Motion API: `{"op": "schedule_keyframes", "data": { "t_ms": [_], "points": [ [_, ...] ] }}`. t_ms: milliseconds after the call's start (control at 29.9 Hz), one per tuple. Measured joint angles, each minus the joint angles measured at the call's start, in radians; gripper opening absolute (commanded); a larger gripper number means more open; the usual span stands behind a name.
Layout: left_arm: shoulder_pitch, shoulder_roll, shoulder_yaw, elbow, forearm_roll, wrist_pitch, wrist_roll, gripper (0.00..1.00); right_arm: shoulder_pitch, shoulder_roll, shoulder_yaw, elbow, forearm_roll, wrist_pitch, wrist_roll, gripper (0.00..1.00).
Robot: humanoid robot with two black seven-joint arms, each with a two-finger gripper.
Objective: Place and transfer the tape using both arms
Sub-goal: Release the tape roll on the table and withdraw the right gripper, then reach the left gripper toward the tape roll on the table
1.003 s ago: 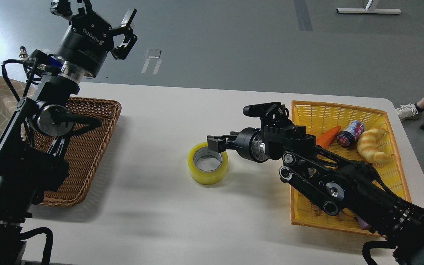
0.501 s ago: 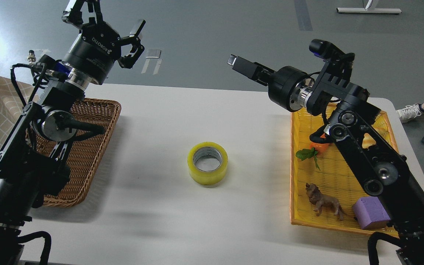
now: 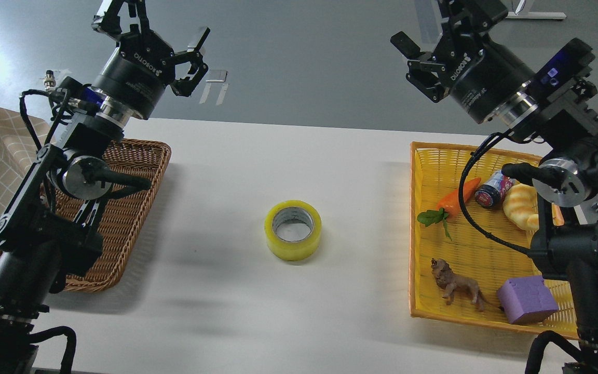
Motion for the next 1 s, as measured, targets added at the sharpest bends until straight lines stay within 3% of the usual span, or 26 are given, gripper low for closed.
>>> {"op": "schedule_keyframes", "data": {
  "t_ms": [234, 435, 702, 1003],
  "points": [
    [0.003, -0.028, -0.003, -0.004, -0.003, -0.015, -0.008, 0.98, 0.002, 0.001, 0.050, -0.001, 0.011, -0.043, 0.000, 1.00],
    [0.013, -0.030, 0.000, -0.006, -0.003, -0.020, -0.053, 0.98, 0.004, 0.001, 0.046, -0.005, 0.011, -0.076, 0.000, 1.00],
    [0.016, -0.026, 0.006, -0.048, 0.001, -0.014, -0.057, 0.98, 0.003, 0.001, 0.039, -0.005, 0.011, -0.077, 0.000, 1.00],
    [0.031, -0.023, 0.017, -0.095, 0.044, -0.066, -0.067, 0.98, 0.002, 0.001, 0.018, -0.001, 0.011, -0.070, -0.001, 1.00]
  ]
}}
